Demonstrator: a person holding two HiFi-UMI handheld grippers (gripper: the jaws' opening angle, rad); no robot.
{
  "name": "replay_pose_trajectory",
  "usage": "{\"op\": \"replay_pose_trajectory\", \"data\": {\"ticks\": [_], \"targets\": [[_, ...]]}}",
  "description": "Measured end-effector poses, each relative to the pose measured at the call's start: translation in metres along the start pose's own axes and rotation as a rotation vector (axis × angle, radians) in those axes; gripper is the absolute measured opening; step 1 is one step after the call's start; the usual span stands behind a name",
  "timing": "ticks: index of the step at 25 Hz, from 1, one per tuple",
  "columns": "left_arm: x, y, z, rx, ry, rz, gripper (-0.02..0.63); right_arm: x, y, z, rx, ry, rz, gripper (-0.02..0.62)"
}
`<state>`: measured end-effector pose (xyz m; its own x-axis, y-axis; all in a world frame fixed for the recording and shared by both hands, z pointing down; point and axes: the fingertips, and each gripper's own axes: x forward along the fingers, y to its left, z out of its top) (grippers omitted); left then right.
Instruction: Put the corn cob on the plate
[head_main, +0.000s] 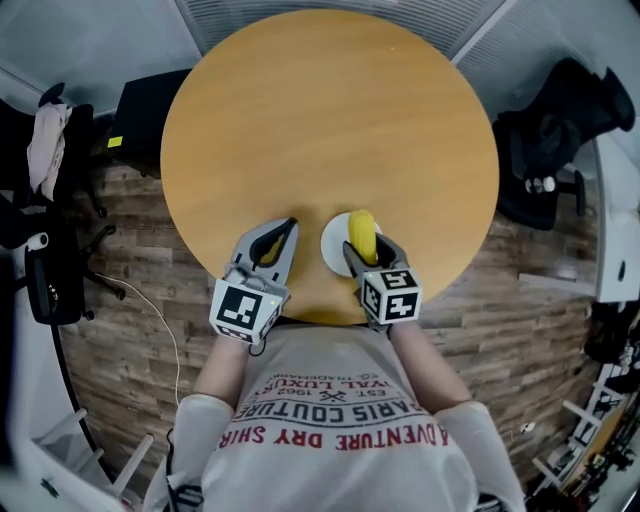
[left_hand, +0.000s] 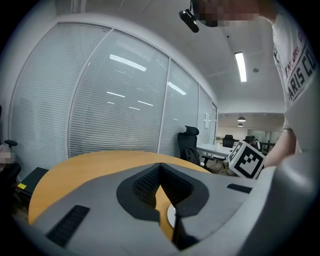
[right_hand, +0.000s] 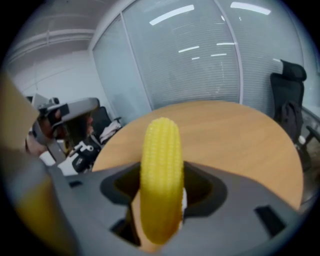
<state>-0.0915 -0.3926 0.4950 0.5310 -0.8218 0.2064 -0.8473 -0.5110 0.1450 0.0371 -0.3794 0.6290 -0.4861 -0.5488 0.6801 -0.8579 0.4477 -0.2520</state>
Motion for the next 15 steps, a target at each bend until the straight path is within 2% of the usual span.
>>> {"op": "replay_pose_trajectory", "data": {"ticks": [7,15], "targets": [[0.005,0.006,-0.022,-0.014,0.045,0.008,0.032,0.031,-0.012,-0.039,-0.004,0.131,-0.017,0.265],[0.007,0.022,-0.026,-0.012,0.063,0.031,0.032,0.048,-0.019,-0.059,-0.005,0.247,-0.05,0.265]]}}
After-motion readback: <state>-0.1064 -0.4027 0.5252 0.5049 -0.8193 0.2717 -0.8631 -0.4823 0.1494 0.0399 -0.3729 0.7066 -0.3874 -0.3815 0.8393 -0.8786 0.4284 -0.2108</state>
